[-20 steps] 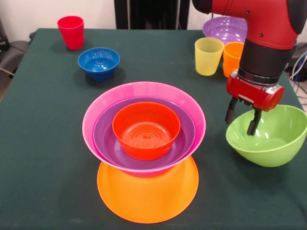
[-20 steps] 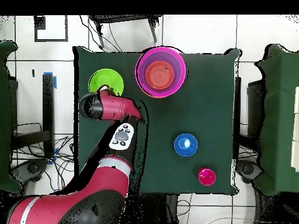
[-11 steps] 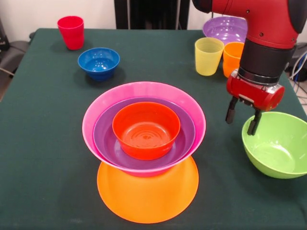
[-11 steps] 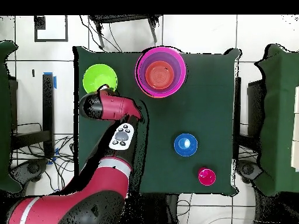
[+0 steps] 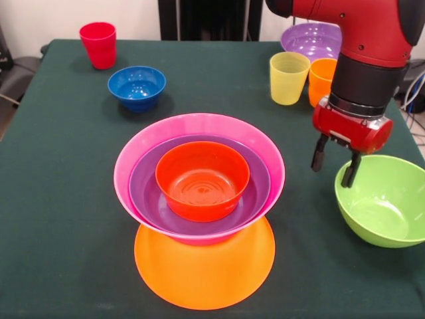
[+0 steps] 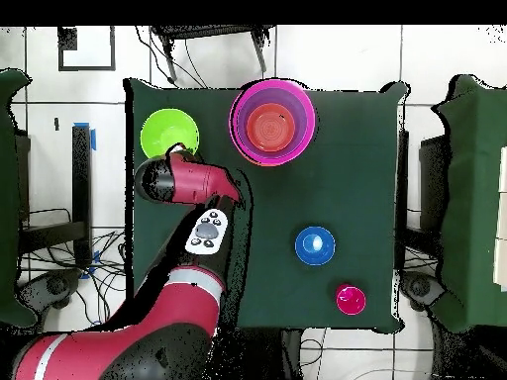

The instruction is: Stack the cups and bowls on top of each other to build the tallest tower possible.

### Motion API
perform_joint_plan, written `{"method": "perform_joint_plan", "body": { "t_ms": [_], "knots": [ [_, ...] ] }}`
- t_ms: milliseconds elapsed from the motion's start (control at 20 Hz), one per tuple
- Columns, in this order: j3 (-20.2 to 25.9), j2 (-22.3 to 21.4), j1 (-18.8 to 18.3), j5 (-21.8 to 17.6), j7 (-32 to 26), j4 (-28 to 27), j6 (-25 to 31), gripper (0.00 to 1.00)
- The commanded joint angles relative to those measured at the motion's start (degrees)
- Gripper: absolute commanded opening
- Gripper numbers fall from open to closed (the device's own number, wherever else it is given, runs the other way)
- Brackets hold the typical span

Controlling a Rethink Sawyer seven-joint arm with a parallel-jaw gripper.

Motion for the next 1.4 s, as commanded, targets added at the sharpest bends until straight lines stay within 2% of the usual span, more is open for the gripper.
{"method": "perform_joint_plan", "body": {
  "t_ms": [50,400,450,900,1150,1400],
  "knots": [
    [5.5,2.6,-0.7,0.1,4.9,-0.6,1.6,1.00],
    [5.3,3.6,-0.1,-0.8,3.9,-1.4,0.6,1.00],
    [5.0,3.6,0.0,-1.0,3.7,-1.7,0.8,0.00],
    [3.0,2.2,-0.2,-3.0,2.1,-1.2,1.7,0.00],
    [7.4,-4.2,-3.5,-4.4,0.1,5.6,-1.6,0.00],
    [13.1,-13.8,-9.2,-5.9,-4.2,14.4,-0.6,0.00]
  ]
}}
